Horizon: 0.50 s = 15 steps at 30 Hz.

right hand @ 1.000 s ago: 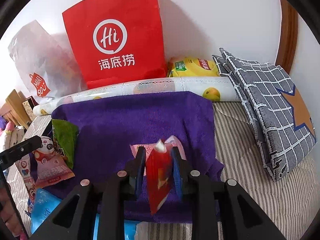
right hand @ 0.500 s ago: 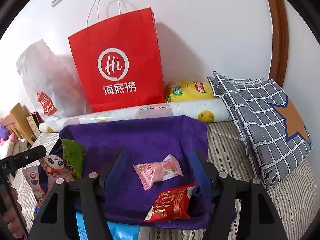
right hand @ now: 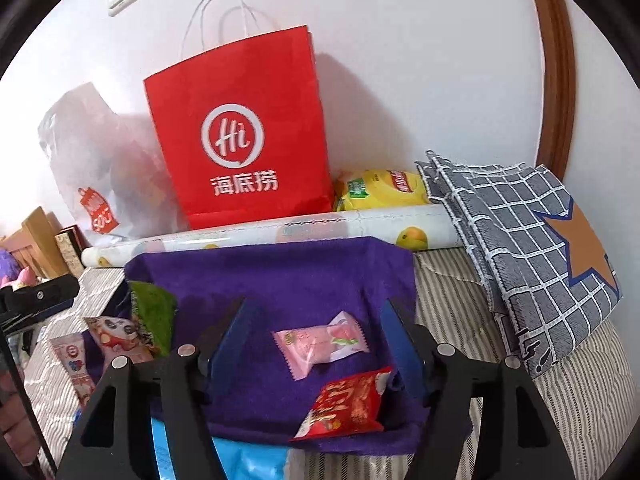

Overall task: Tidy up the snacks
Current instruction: 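Move both open tools back toward the snacks beside the tissue pack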

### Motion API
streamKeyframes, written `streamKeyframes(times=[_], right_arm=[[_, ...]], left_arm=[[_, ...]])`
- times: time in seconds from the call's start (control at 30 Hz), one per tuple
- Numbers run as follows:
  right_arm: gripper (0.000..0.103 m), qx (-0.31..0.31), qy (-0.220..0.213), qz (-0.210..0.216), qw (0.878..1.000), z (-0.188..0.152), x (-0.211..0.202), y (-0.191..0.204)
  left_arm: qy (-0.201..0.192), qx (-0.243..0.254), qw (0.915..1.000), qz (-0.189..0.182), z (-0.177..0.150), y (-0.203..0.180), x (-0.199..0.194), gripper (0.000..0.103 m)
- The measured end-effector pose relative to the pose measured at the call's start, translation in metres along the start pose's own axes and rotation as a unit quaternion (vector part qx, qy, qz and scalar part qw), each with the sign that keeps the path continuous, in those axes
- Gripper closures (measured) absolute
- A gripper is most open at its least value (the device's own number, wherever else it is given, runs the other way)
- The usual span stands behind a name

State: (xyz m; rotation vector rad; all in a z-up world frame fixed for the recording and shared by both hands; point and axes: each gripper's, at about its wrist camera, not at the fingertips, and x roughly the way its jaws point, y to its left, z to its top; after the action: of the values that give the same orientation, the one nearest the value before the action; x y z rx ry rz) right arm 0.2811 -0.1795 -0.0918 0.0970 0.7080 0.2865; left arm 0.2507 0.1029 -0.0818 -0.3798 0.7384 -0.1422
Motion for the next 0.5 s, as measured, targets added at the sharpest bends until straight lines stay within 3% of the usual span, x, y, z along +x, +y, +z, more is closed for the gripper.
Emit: streamKeyframes(times=[0.2, 0.5], right_arm=[[0.037, -0.033, -0.005, -0.001, 0.999, -0.013, -0.030, 0.013], [0.037, -0.038, -0.010, -0.008, 0.999, -0.051, -0.086, 0.017]], left_arm=[[0.013, 0.017, 0.9997, 0.010, -0.013, 0.008, -0.018, 0.027], [0.063, 0.008, 0.9974, -0.033, -0.051, 0.028, -0.026, 0.035]])
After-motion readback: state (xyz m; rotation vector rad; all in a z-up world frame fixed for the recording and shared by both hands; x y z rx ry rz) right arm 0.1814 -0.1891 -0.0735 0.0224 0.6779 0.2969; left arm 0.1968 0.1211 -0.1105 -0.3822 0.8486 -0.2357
